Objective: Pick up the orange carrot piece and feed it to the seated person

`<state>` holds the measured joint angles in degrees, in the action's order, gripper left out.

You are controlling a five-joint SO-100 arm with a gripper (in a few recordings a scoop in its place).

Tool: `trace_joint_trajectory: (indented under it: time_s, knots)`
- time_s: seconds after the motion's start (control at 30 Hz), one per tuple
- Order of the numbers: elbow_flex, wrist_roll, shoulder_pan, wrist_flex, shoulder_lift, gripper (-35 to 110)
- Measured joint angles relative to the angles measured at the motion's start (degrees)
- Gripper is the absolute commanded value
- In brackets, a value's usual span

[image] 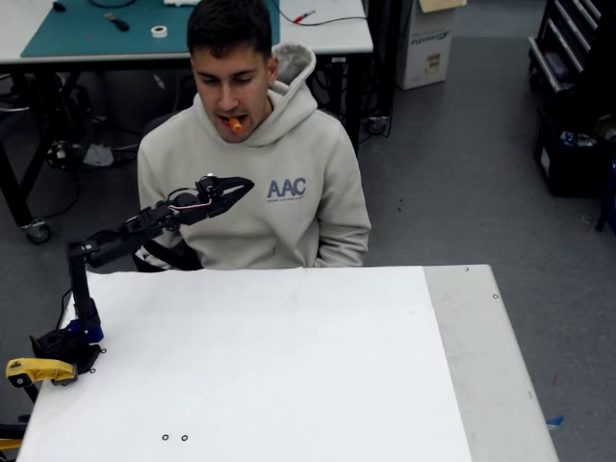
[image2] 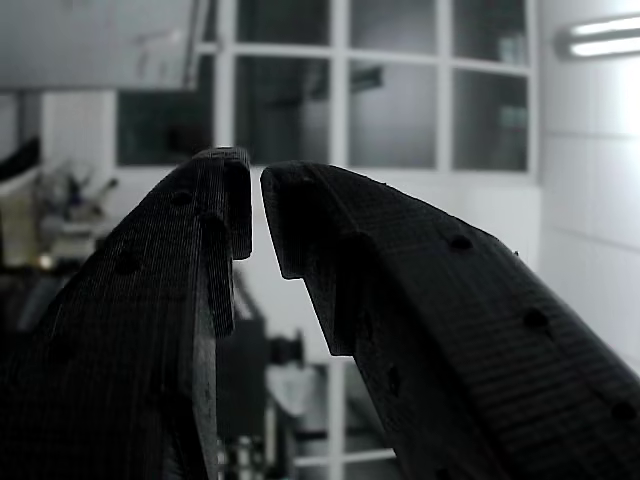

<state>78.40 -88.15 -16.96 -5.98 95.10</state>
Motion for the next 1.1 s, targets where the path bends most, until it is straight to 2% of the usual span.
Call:
trace_joint_trajectory:
  time_s: [0.13, 0.27, 0.67, 0.83, 1.1]
  knots:
    - [14.3, 1.1, -0.1, 0.0, 9.4, -2]
    - [27.9, 7.7, -0.2, 0.0, 18.5, -2]
    - [60.2, 43.9, -0.1, 0.0, 49.8, -2]
    - [72.5, 58.4, 4.3, -0.2, 63.3, -2]
    - [90.4, 72.5, 8.8, -0.2, 78.5, -2]
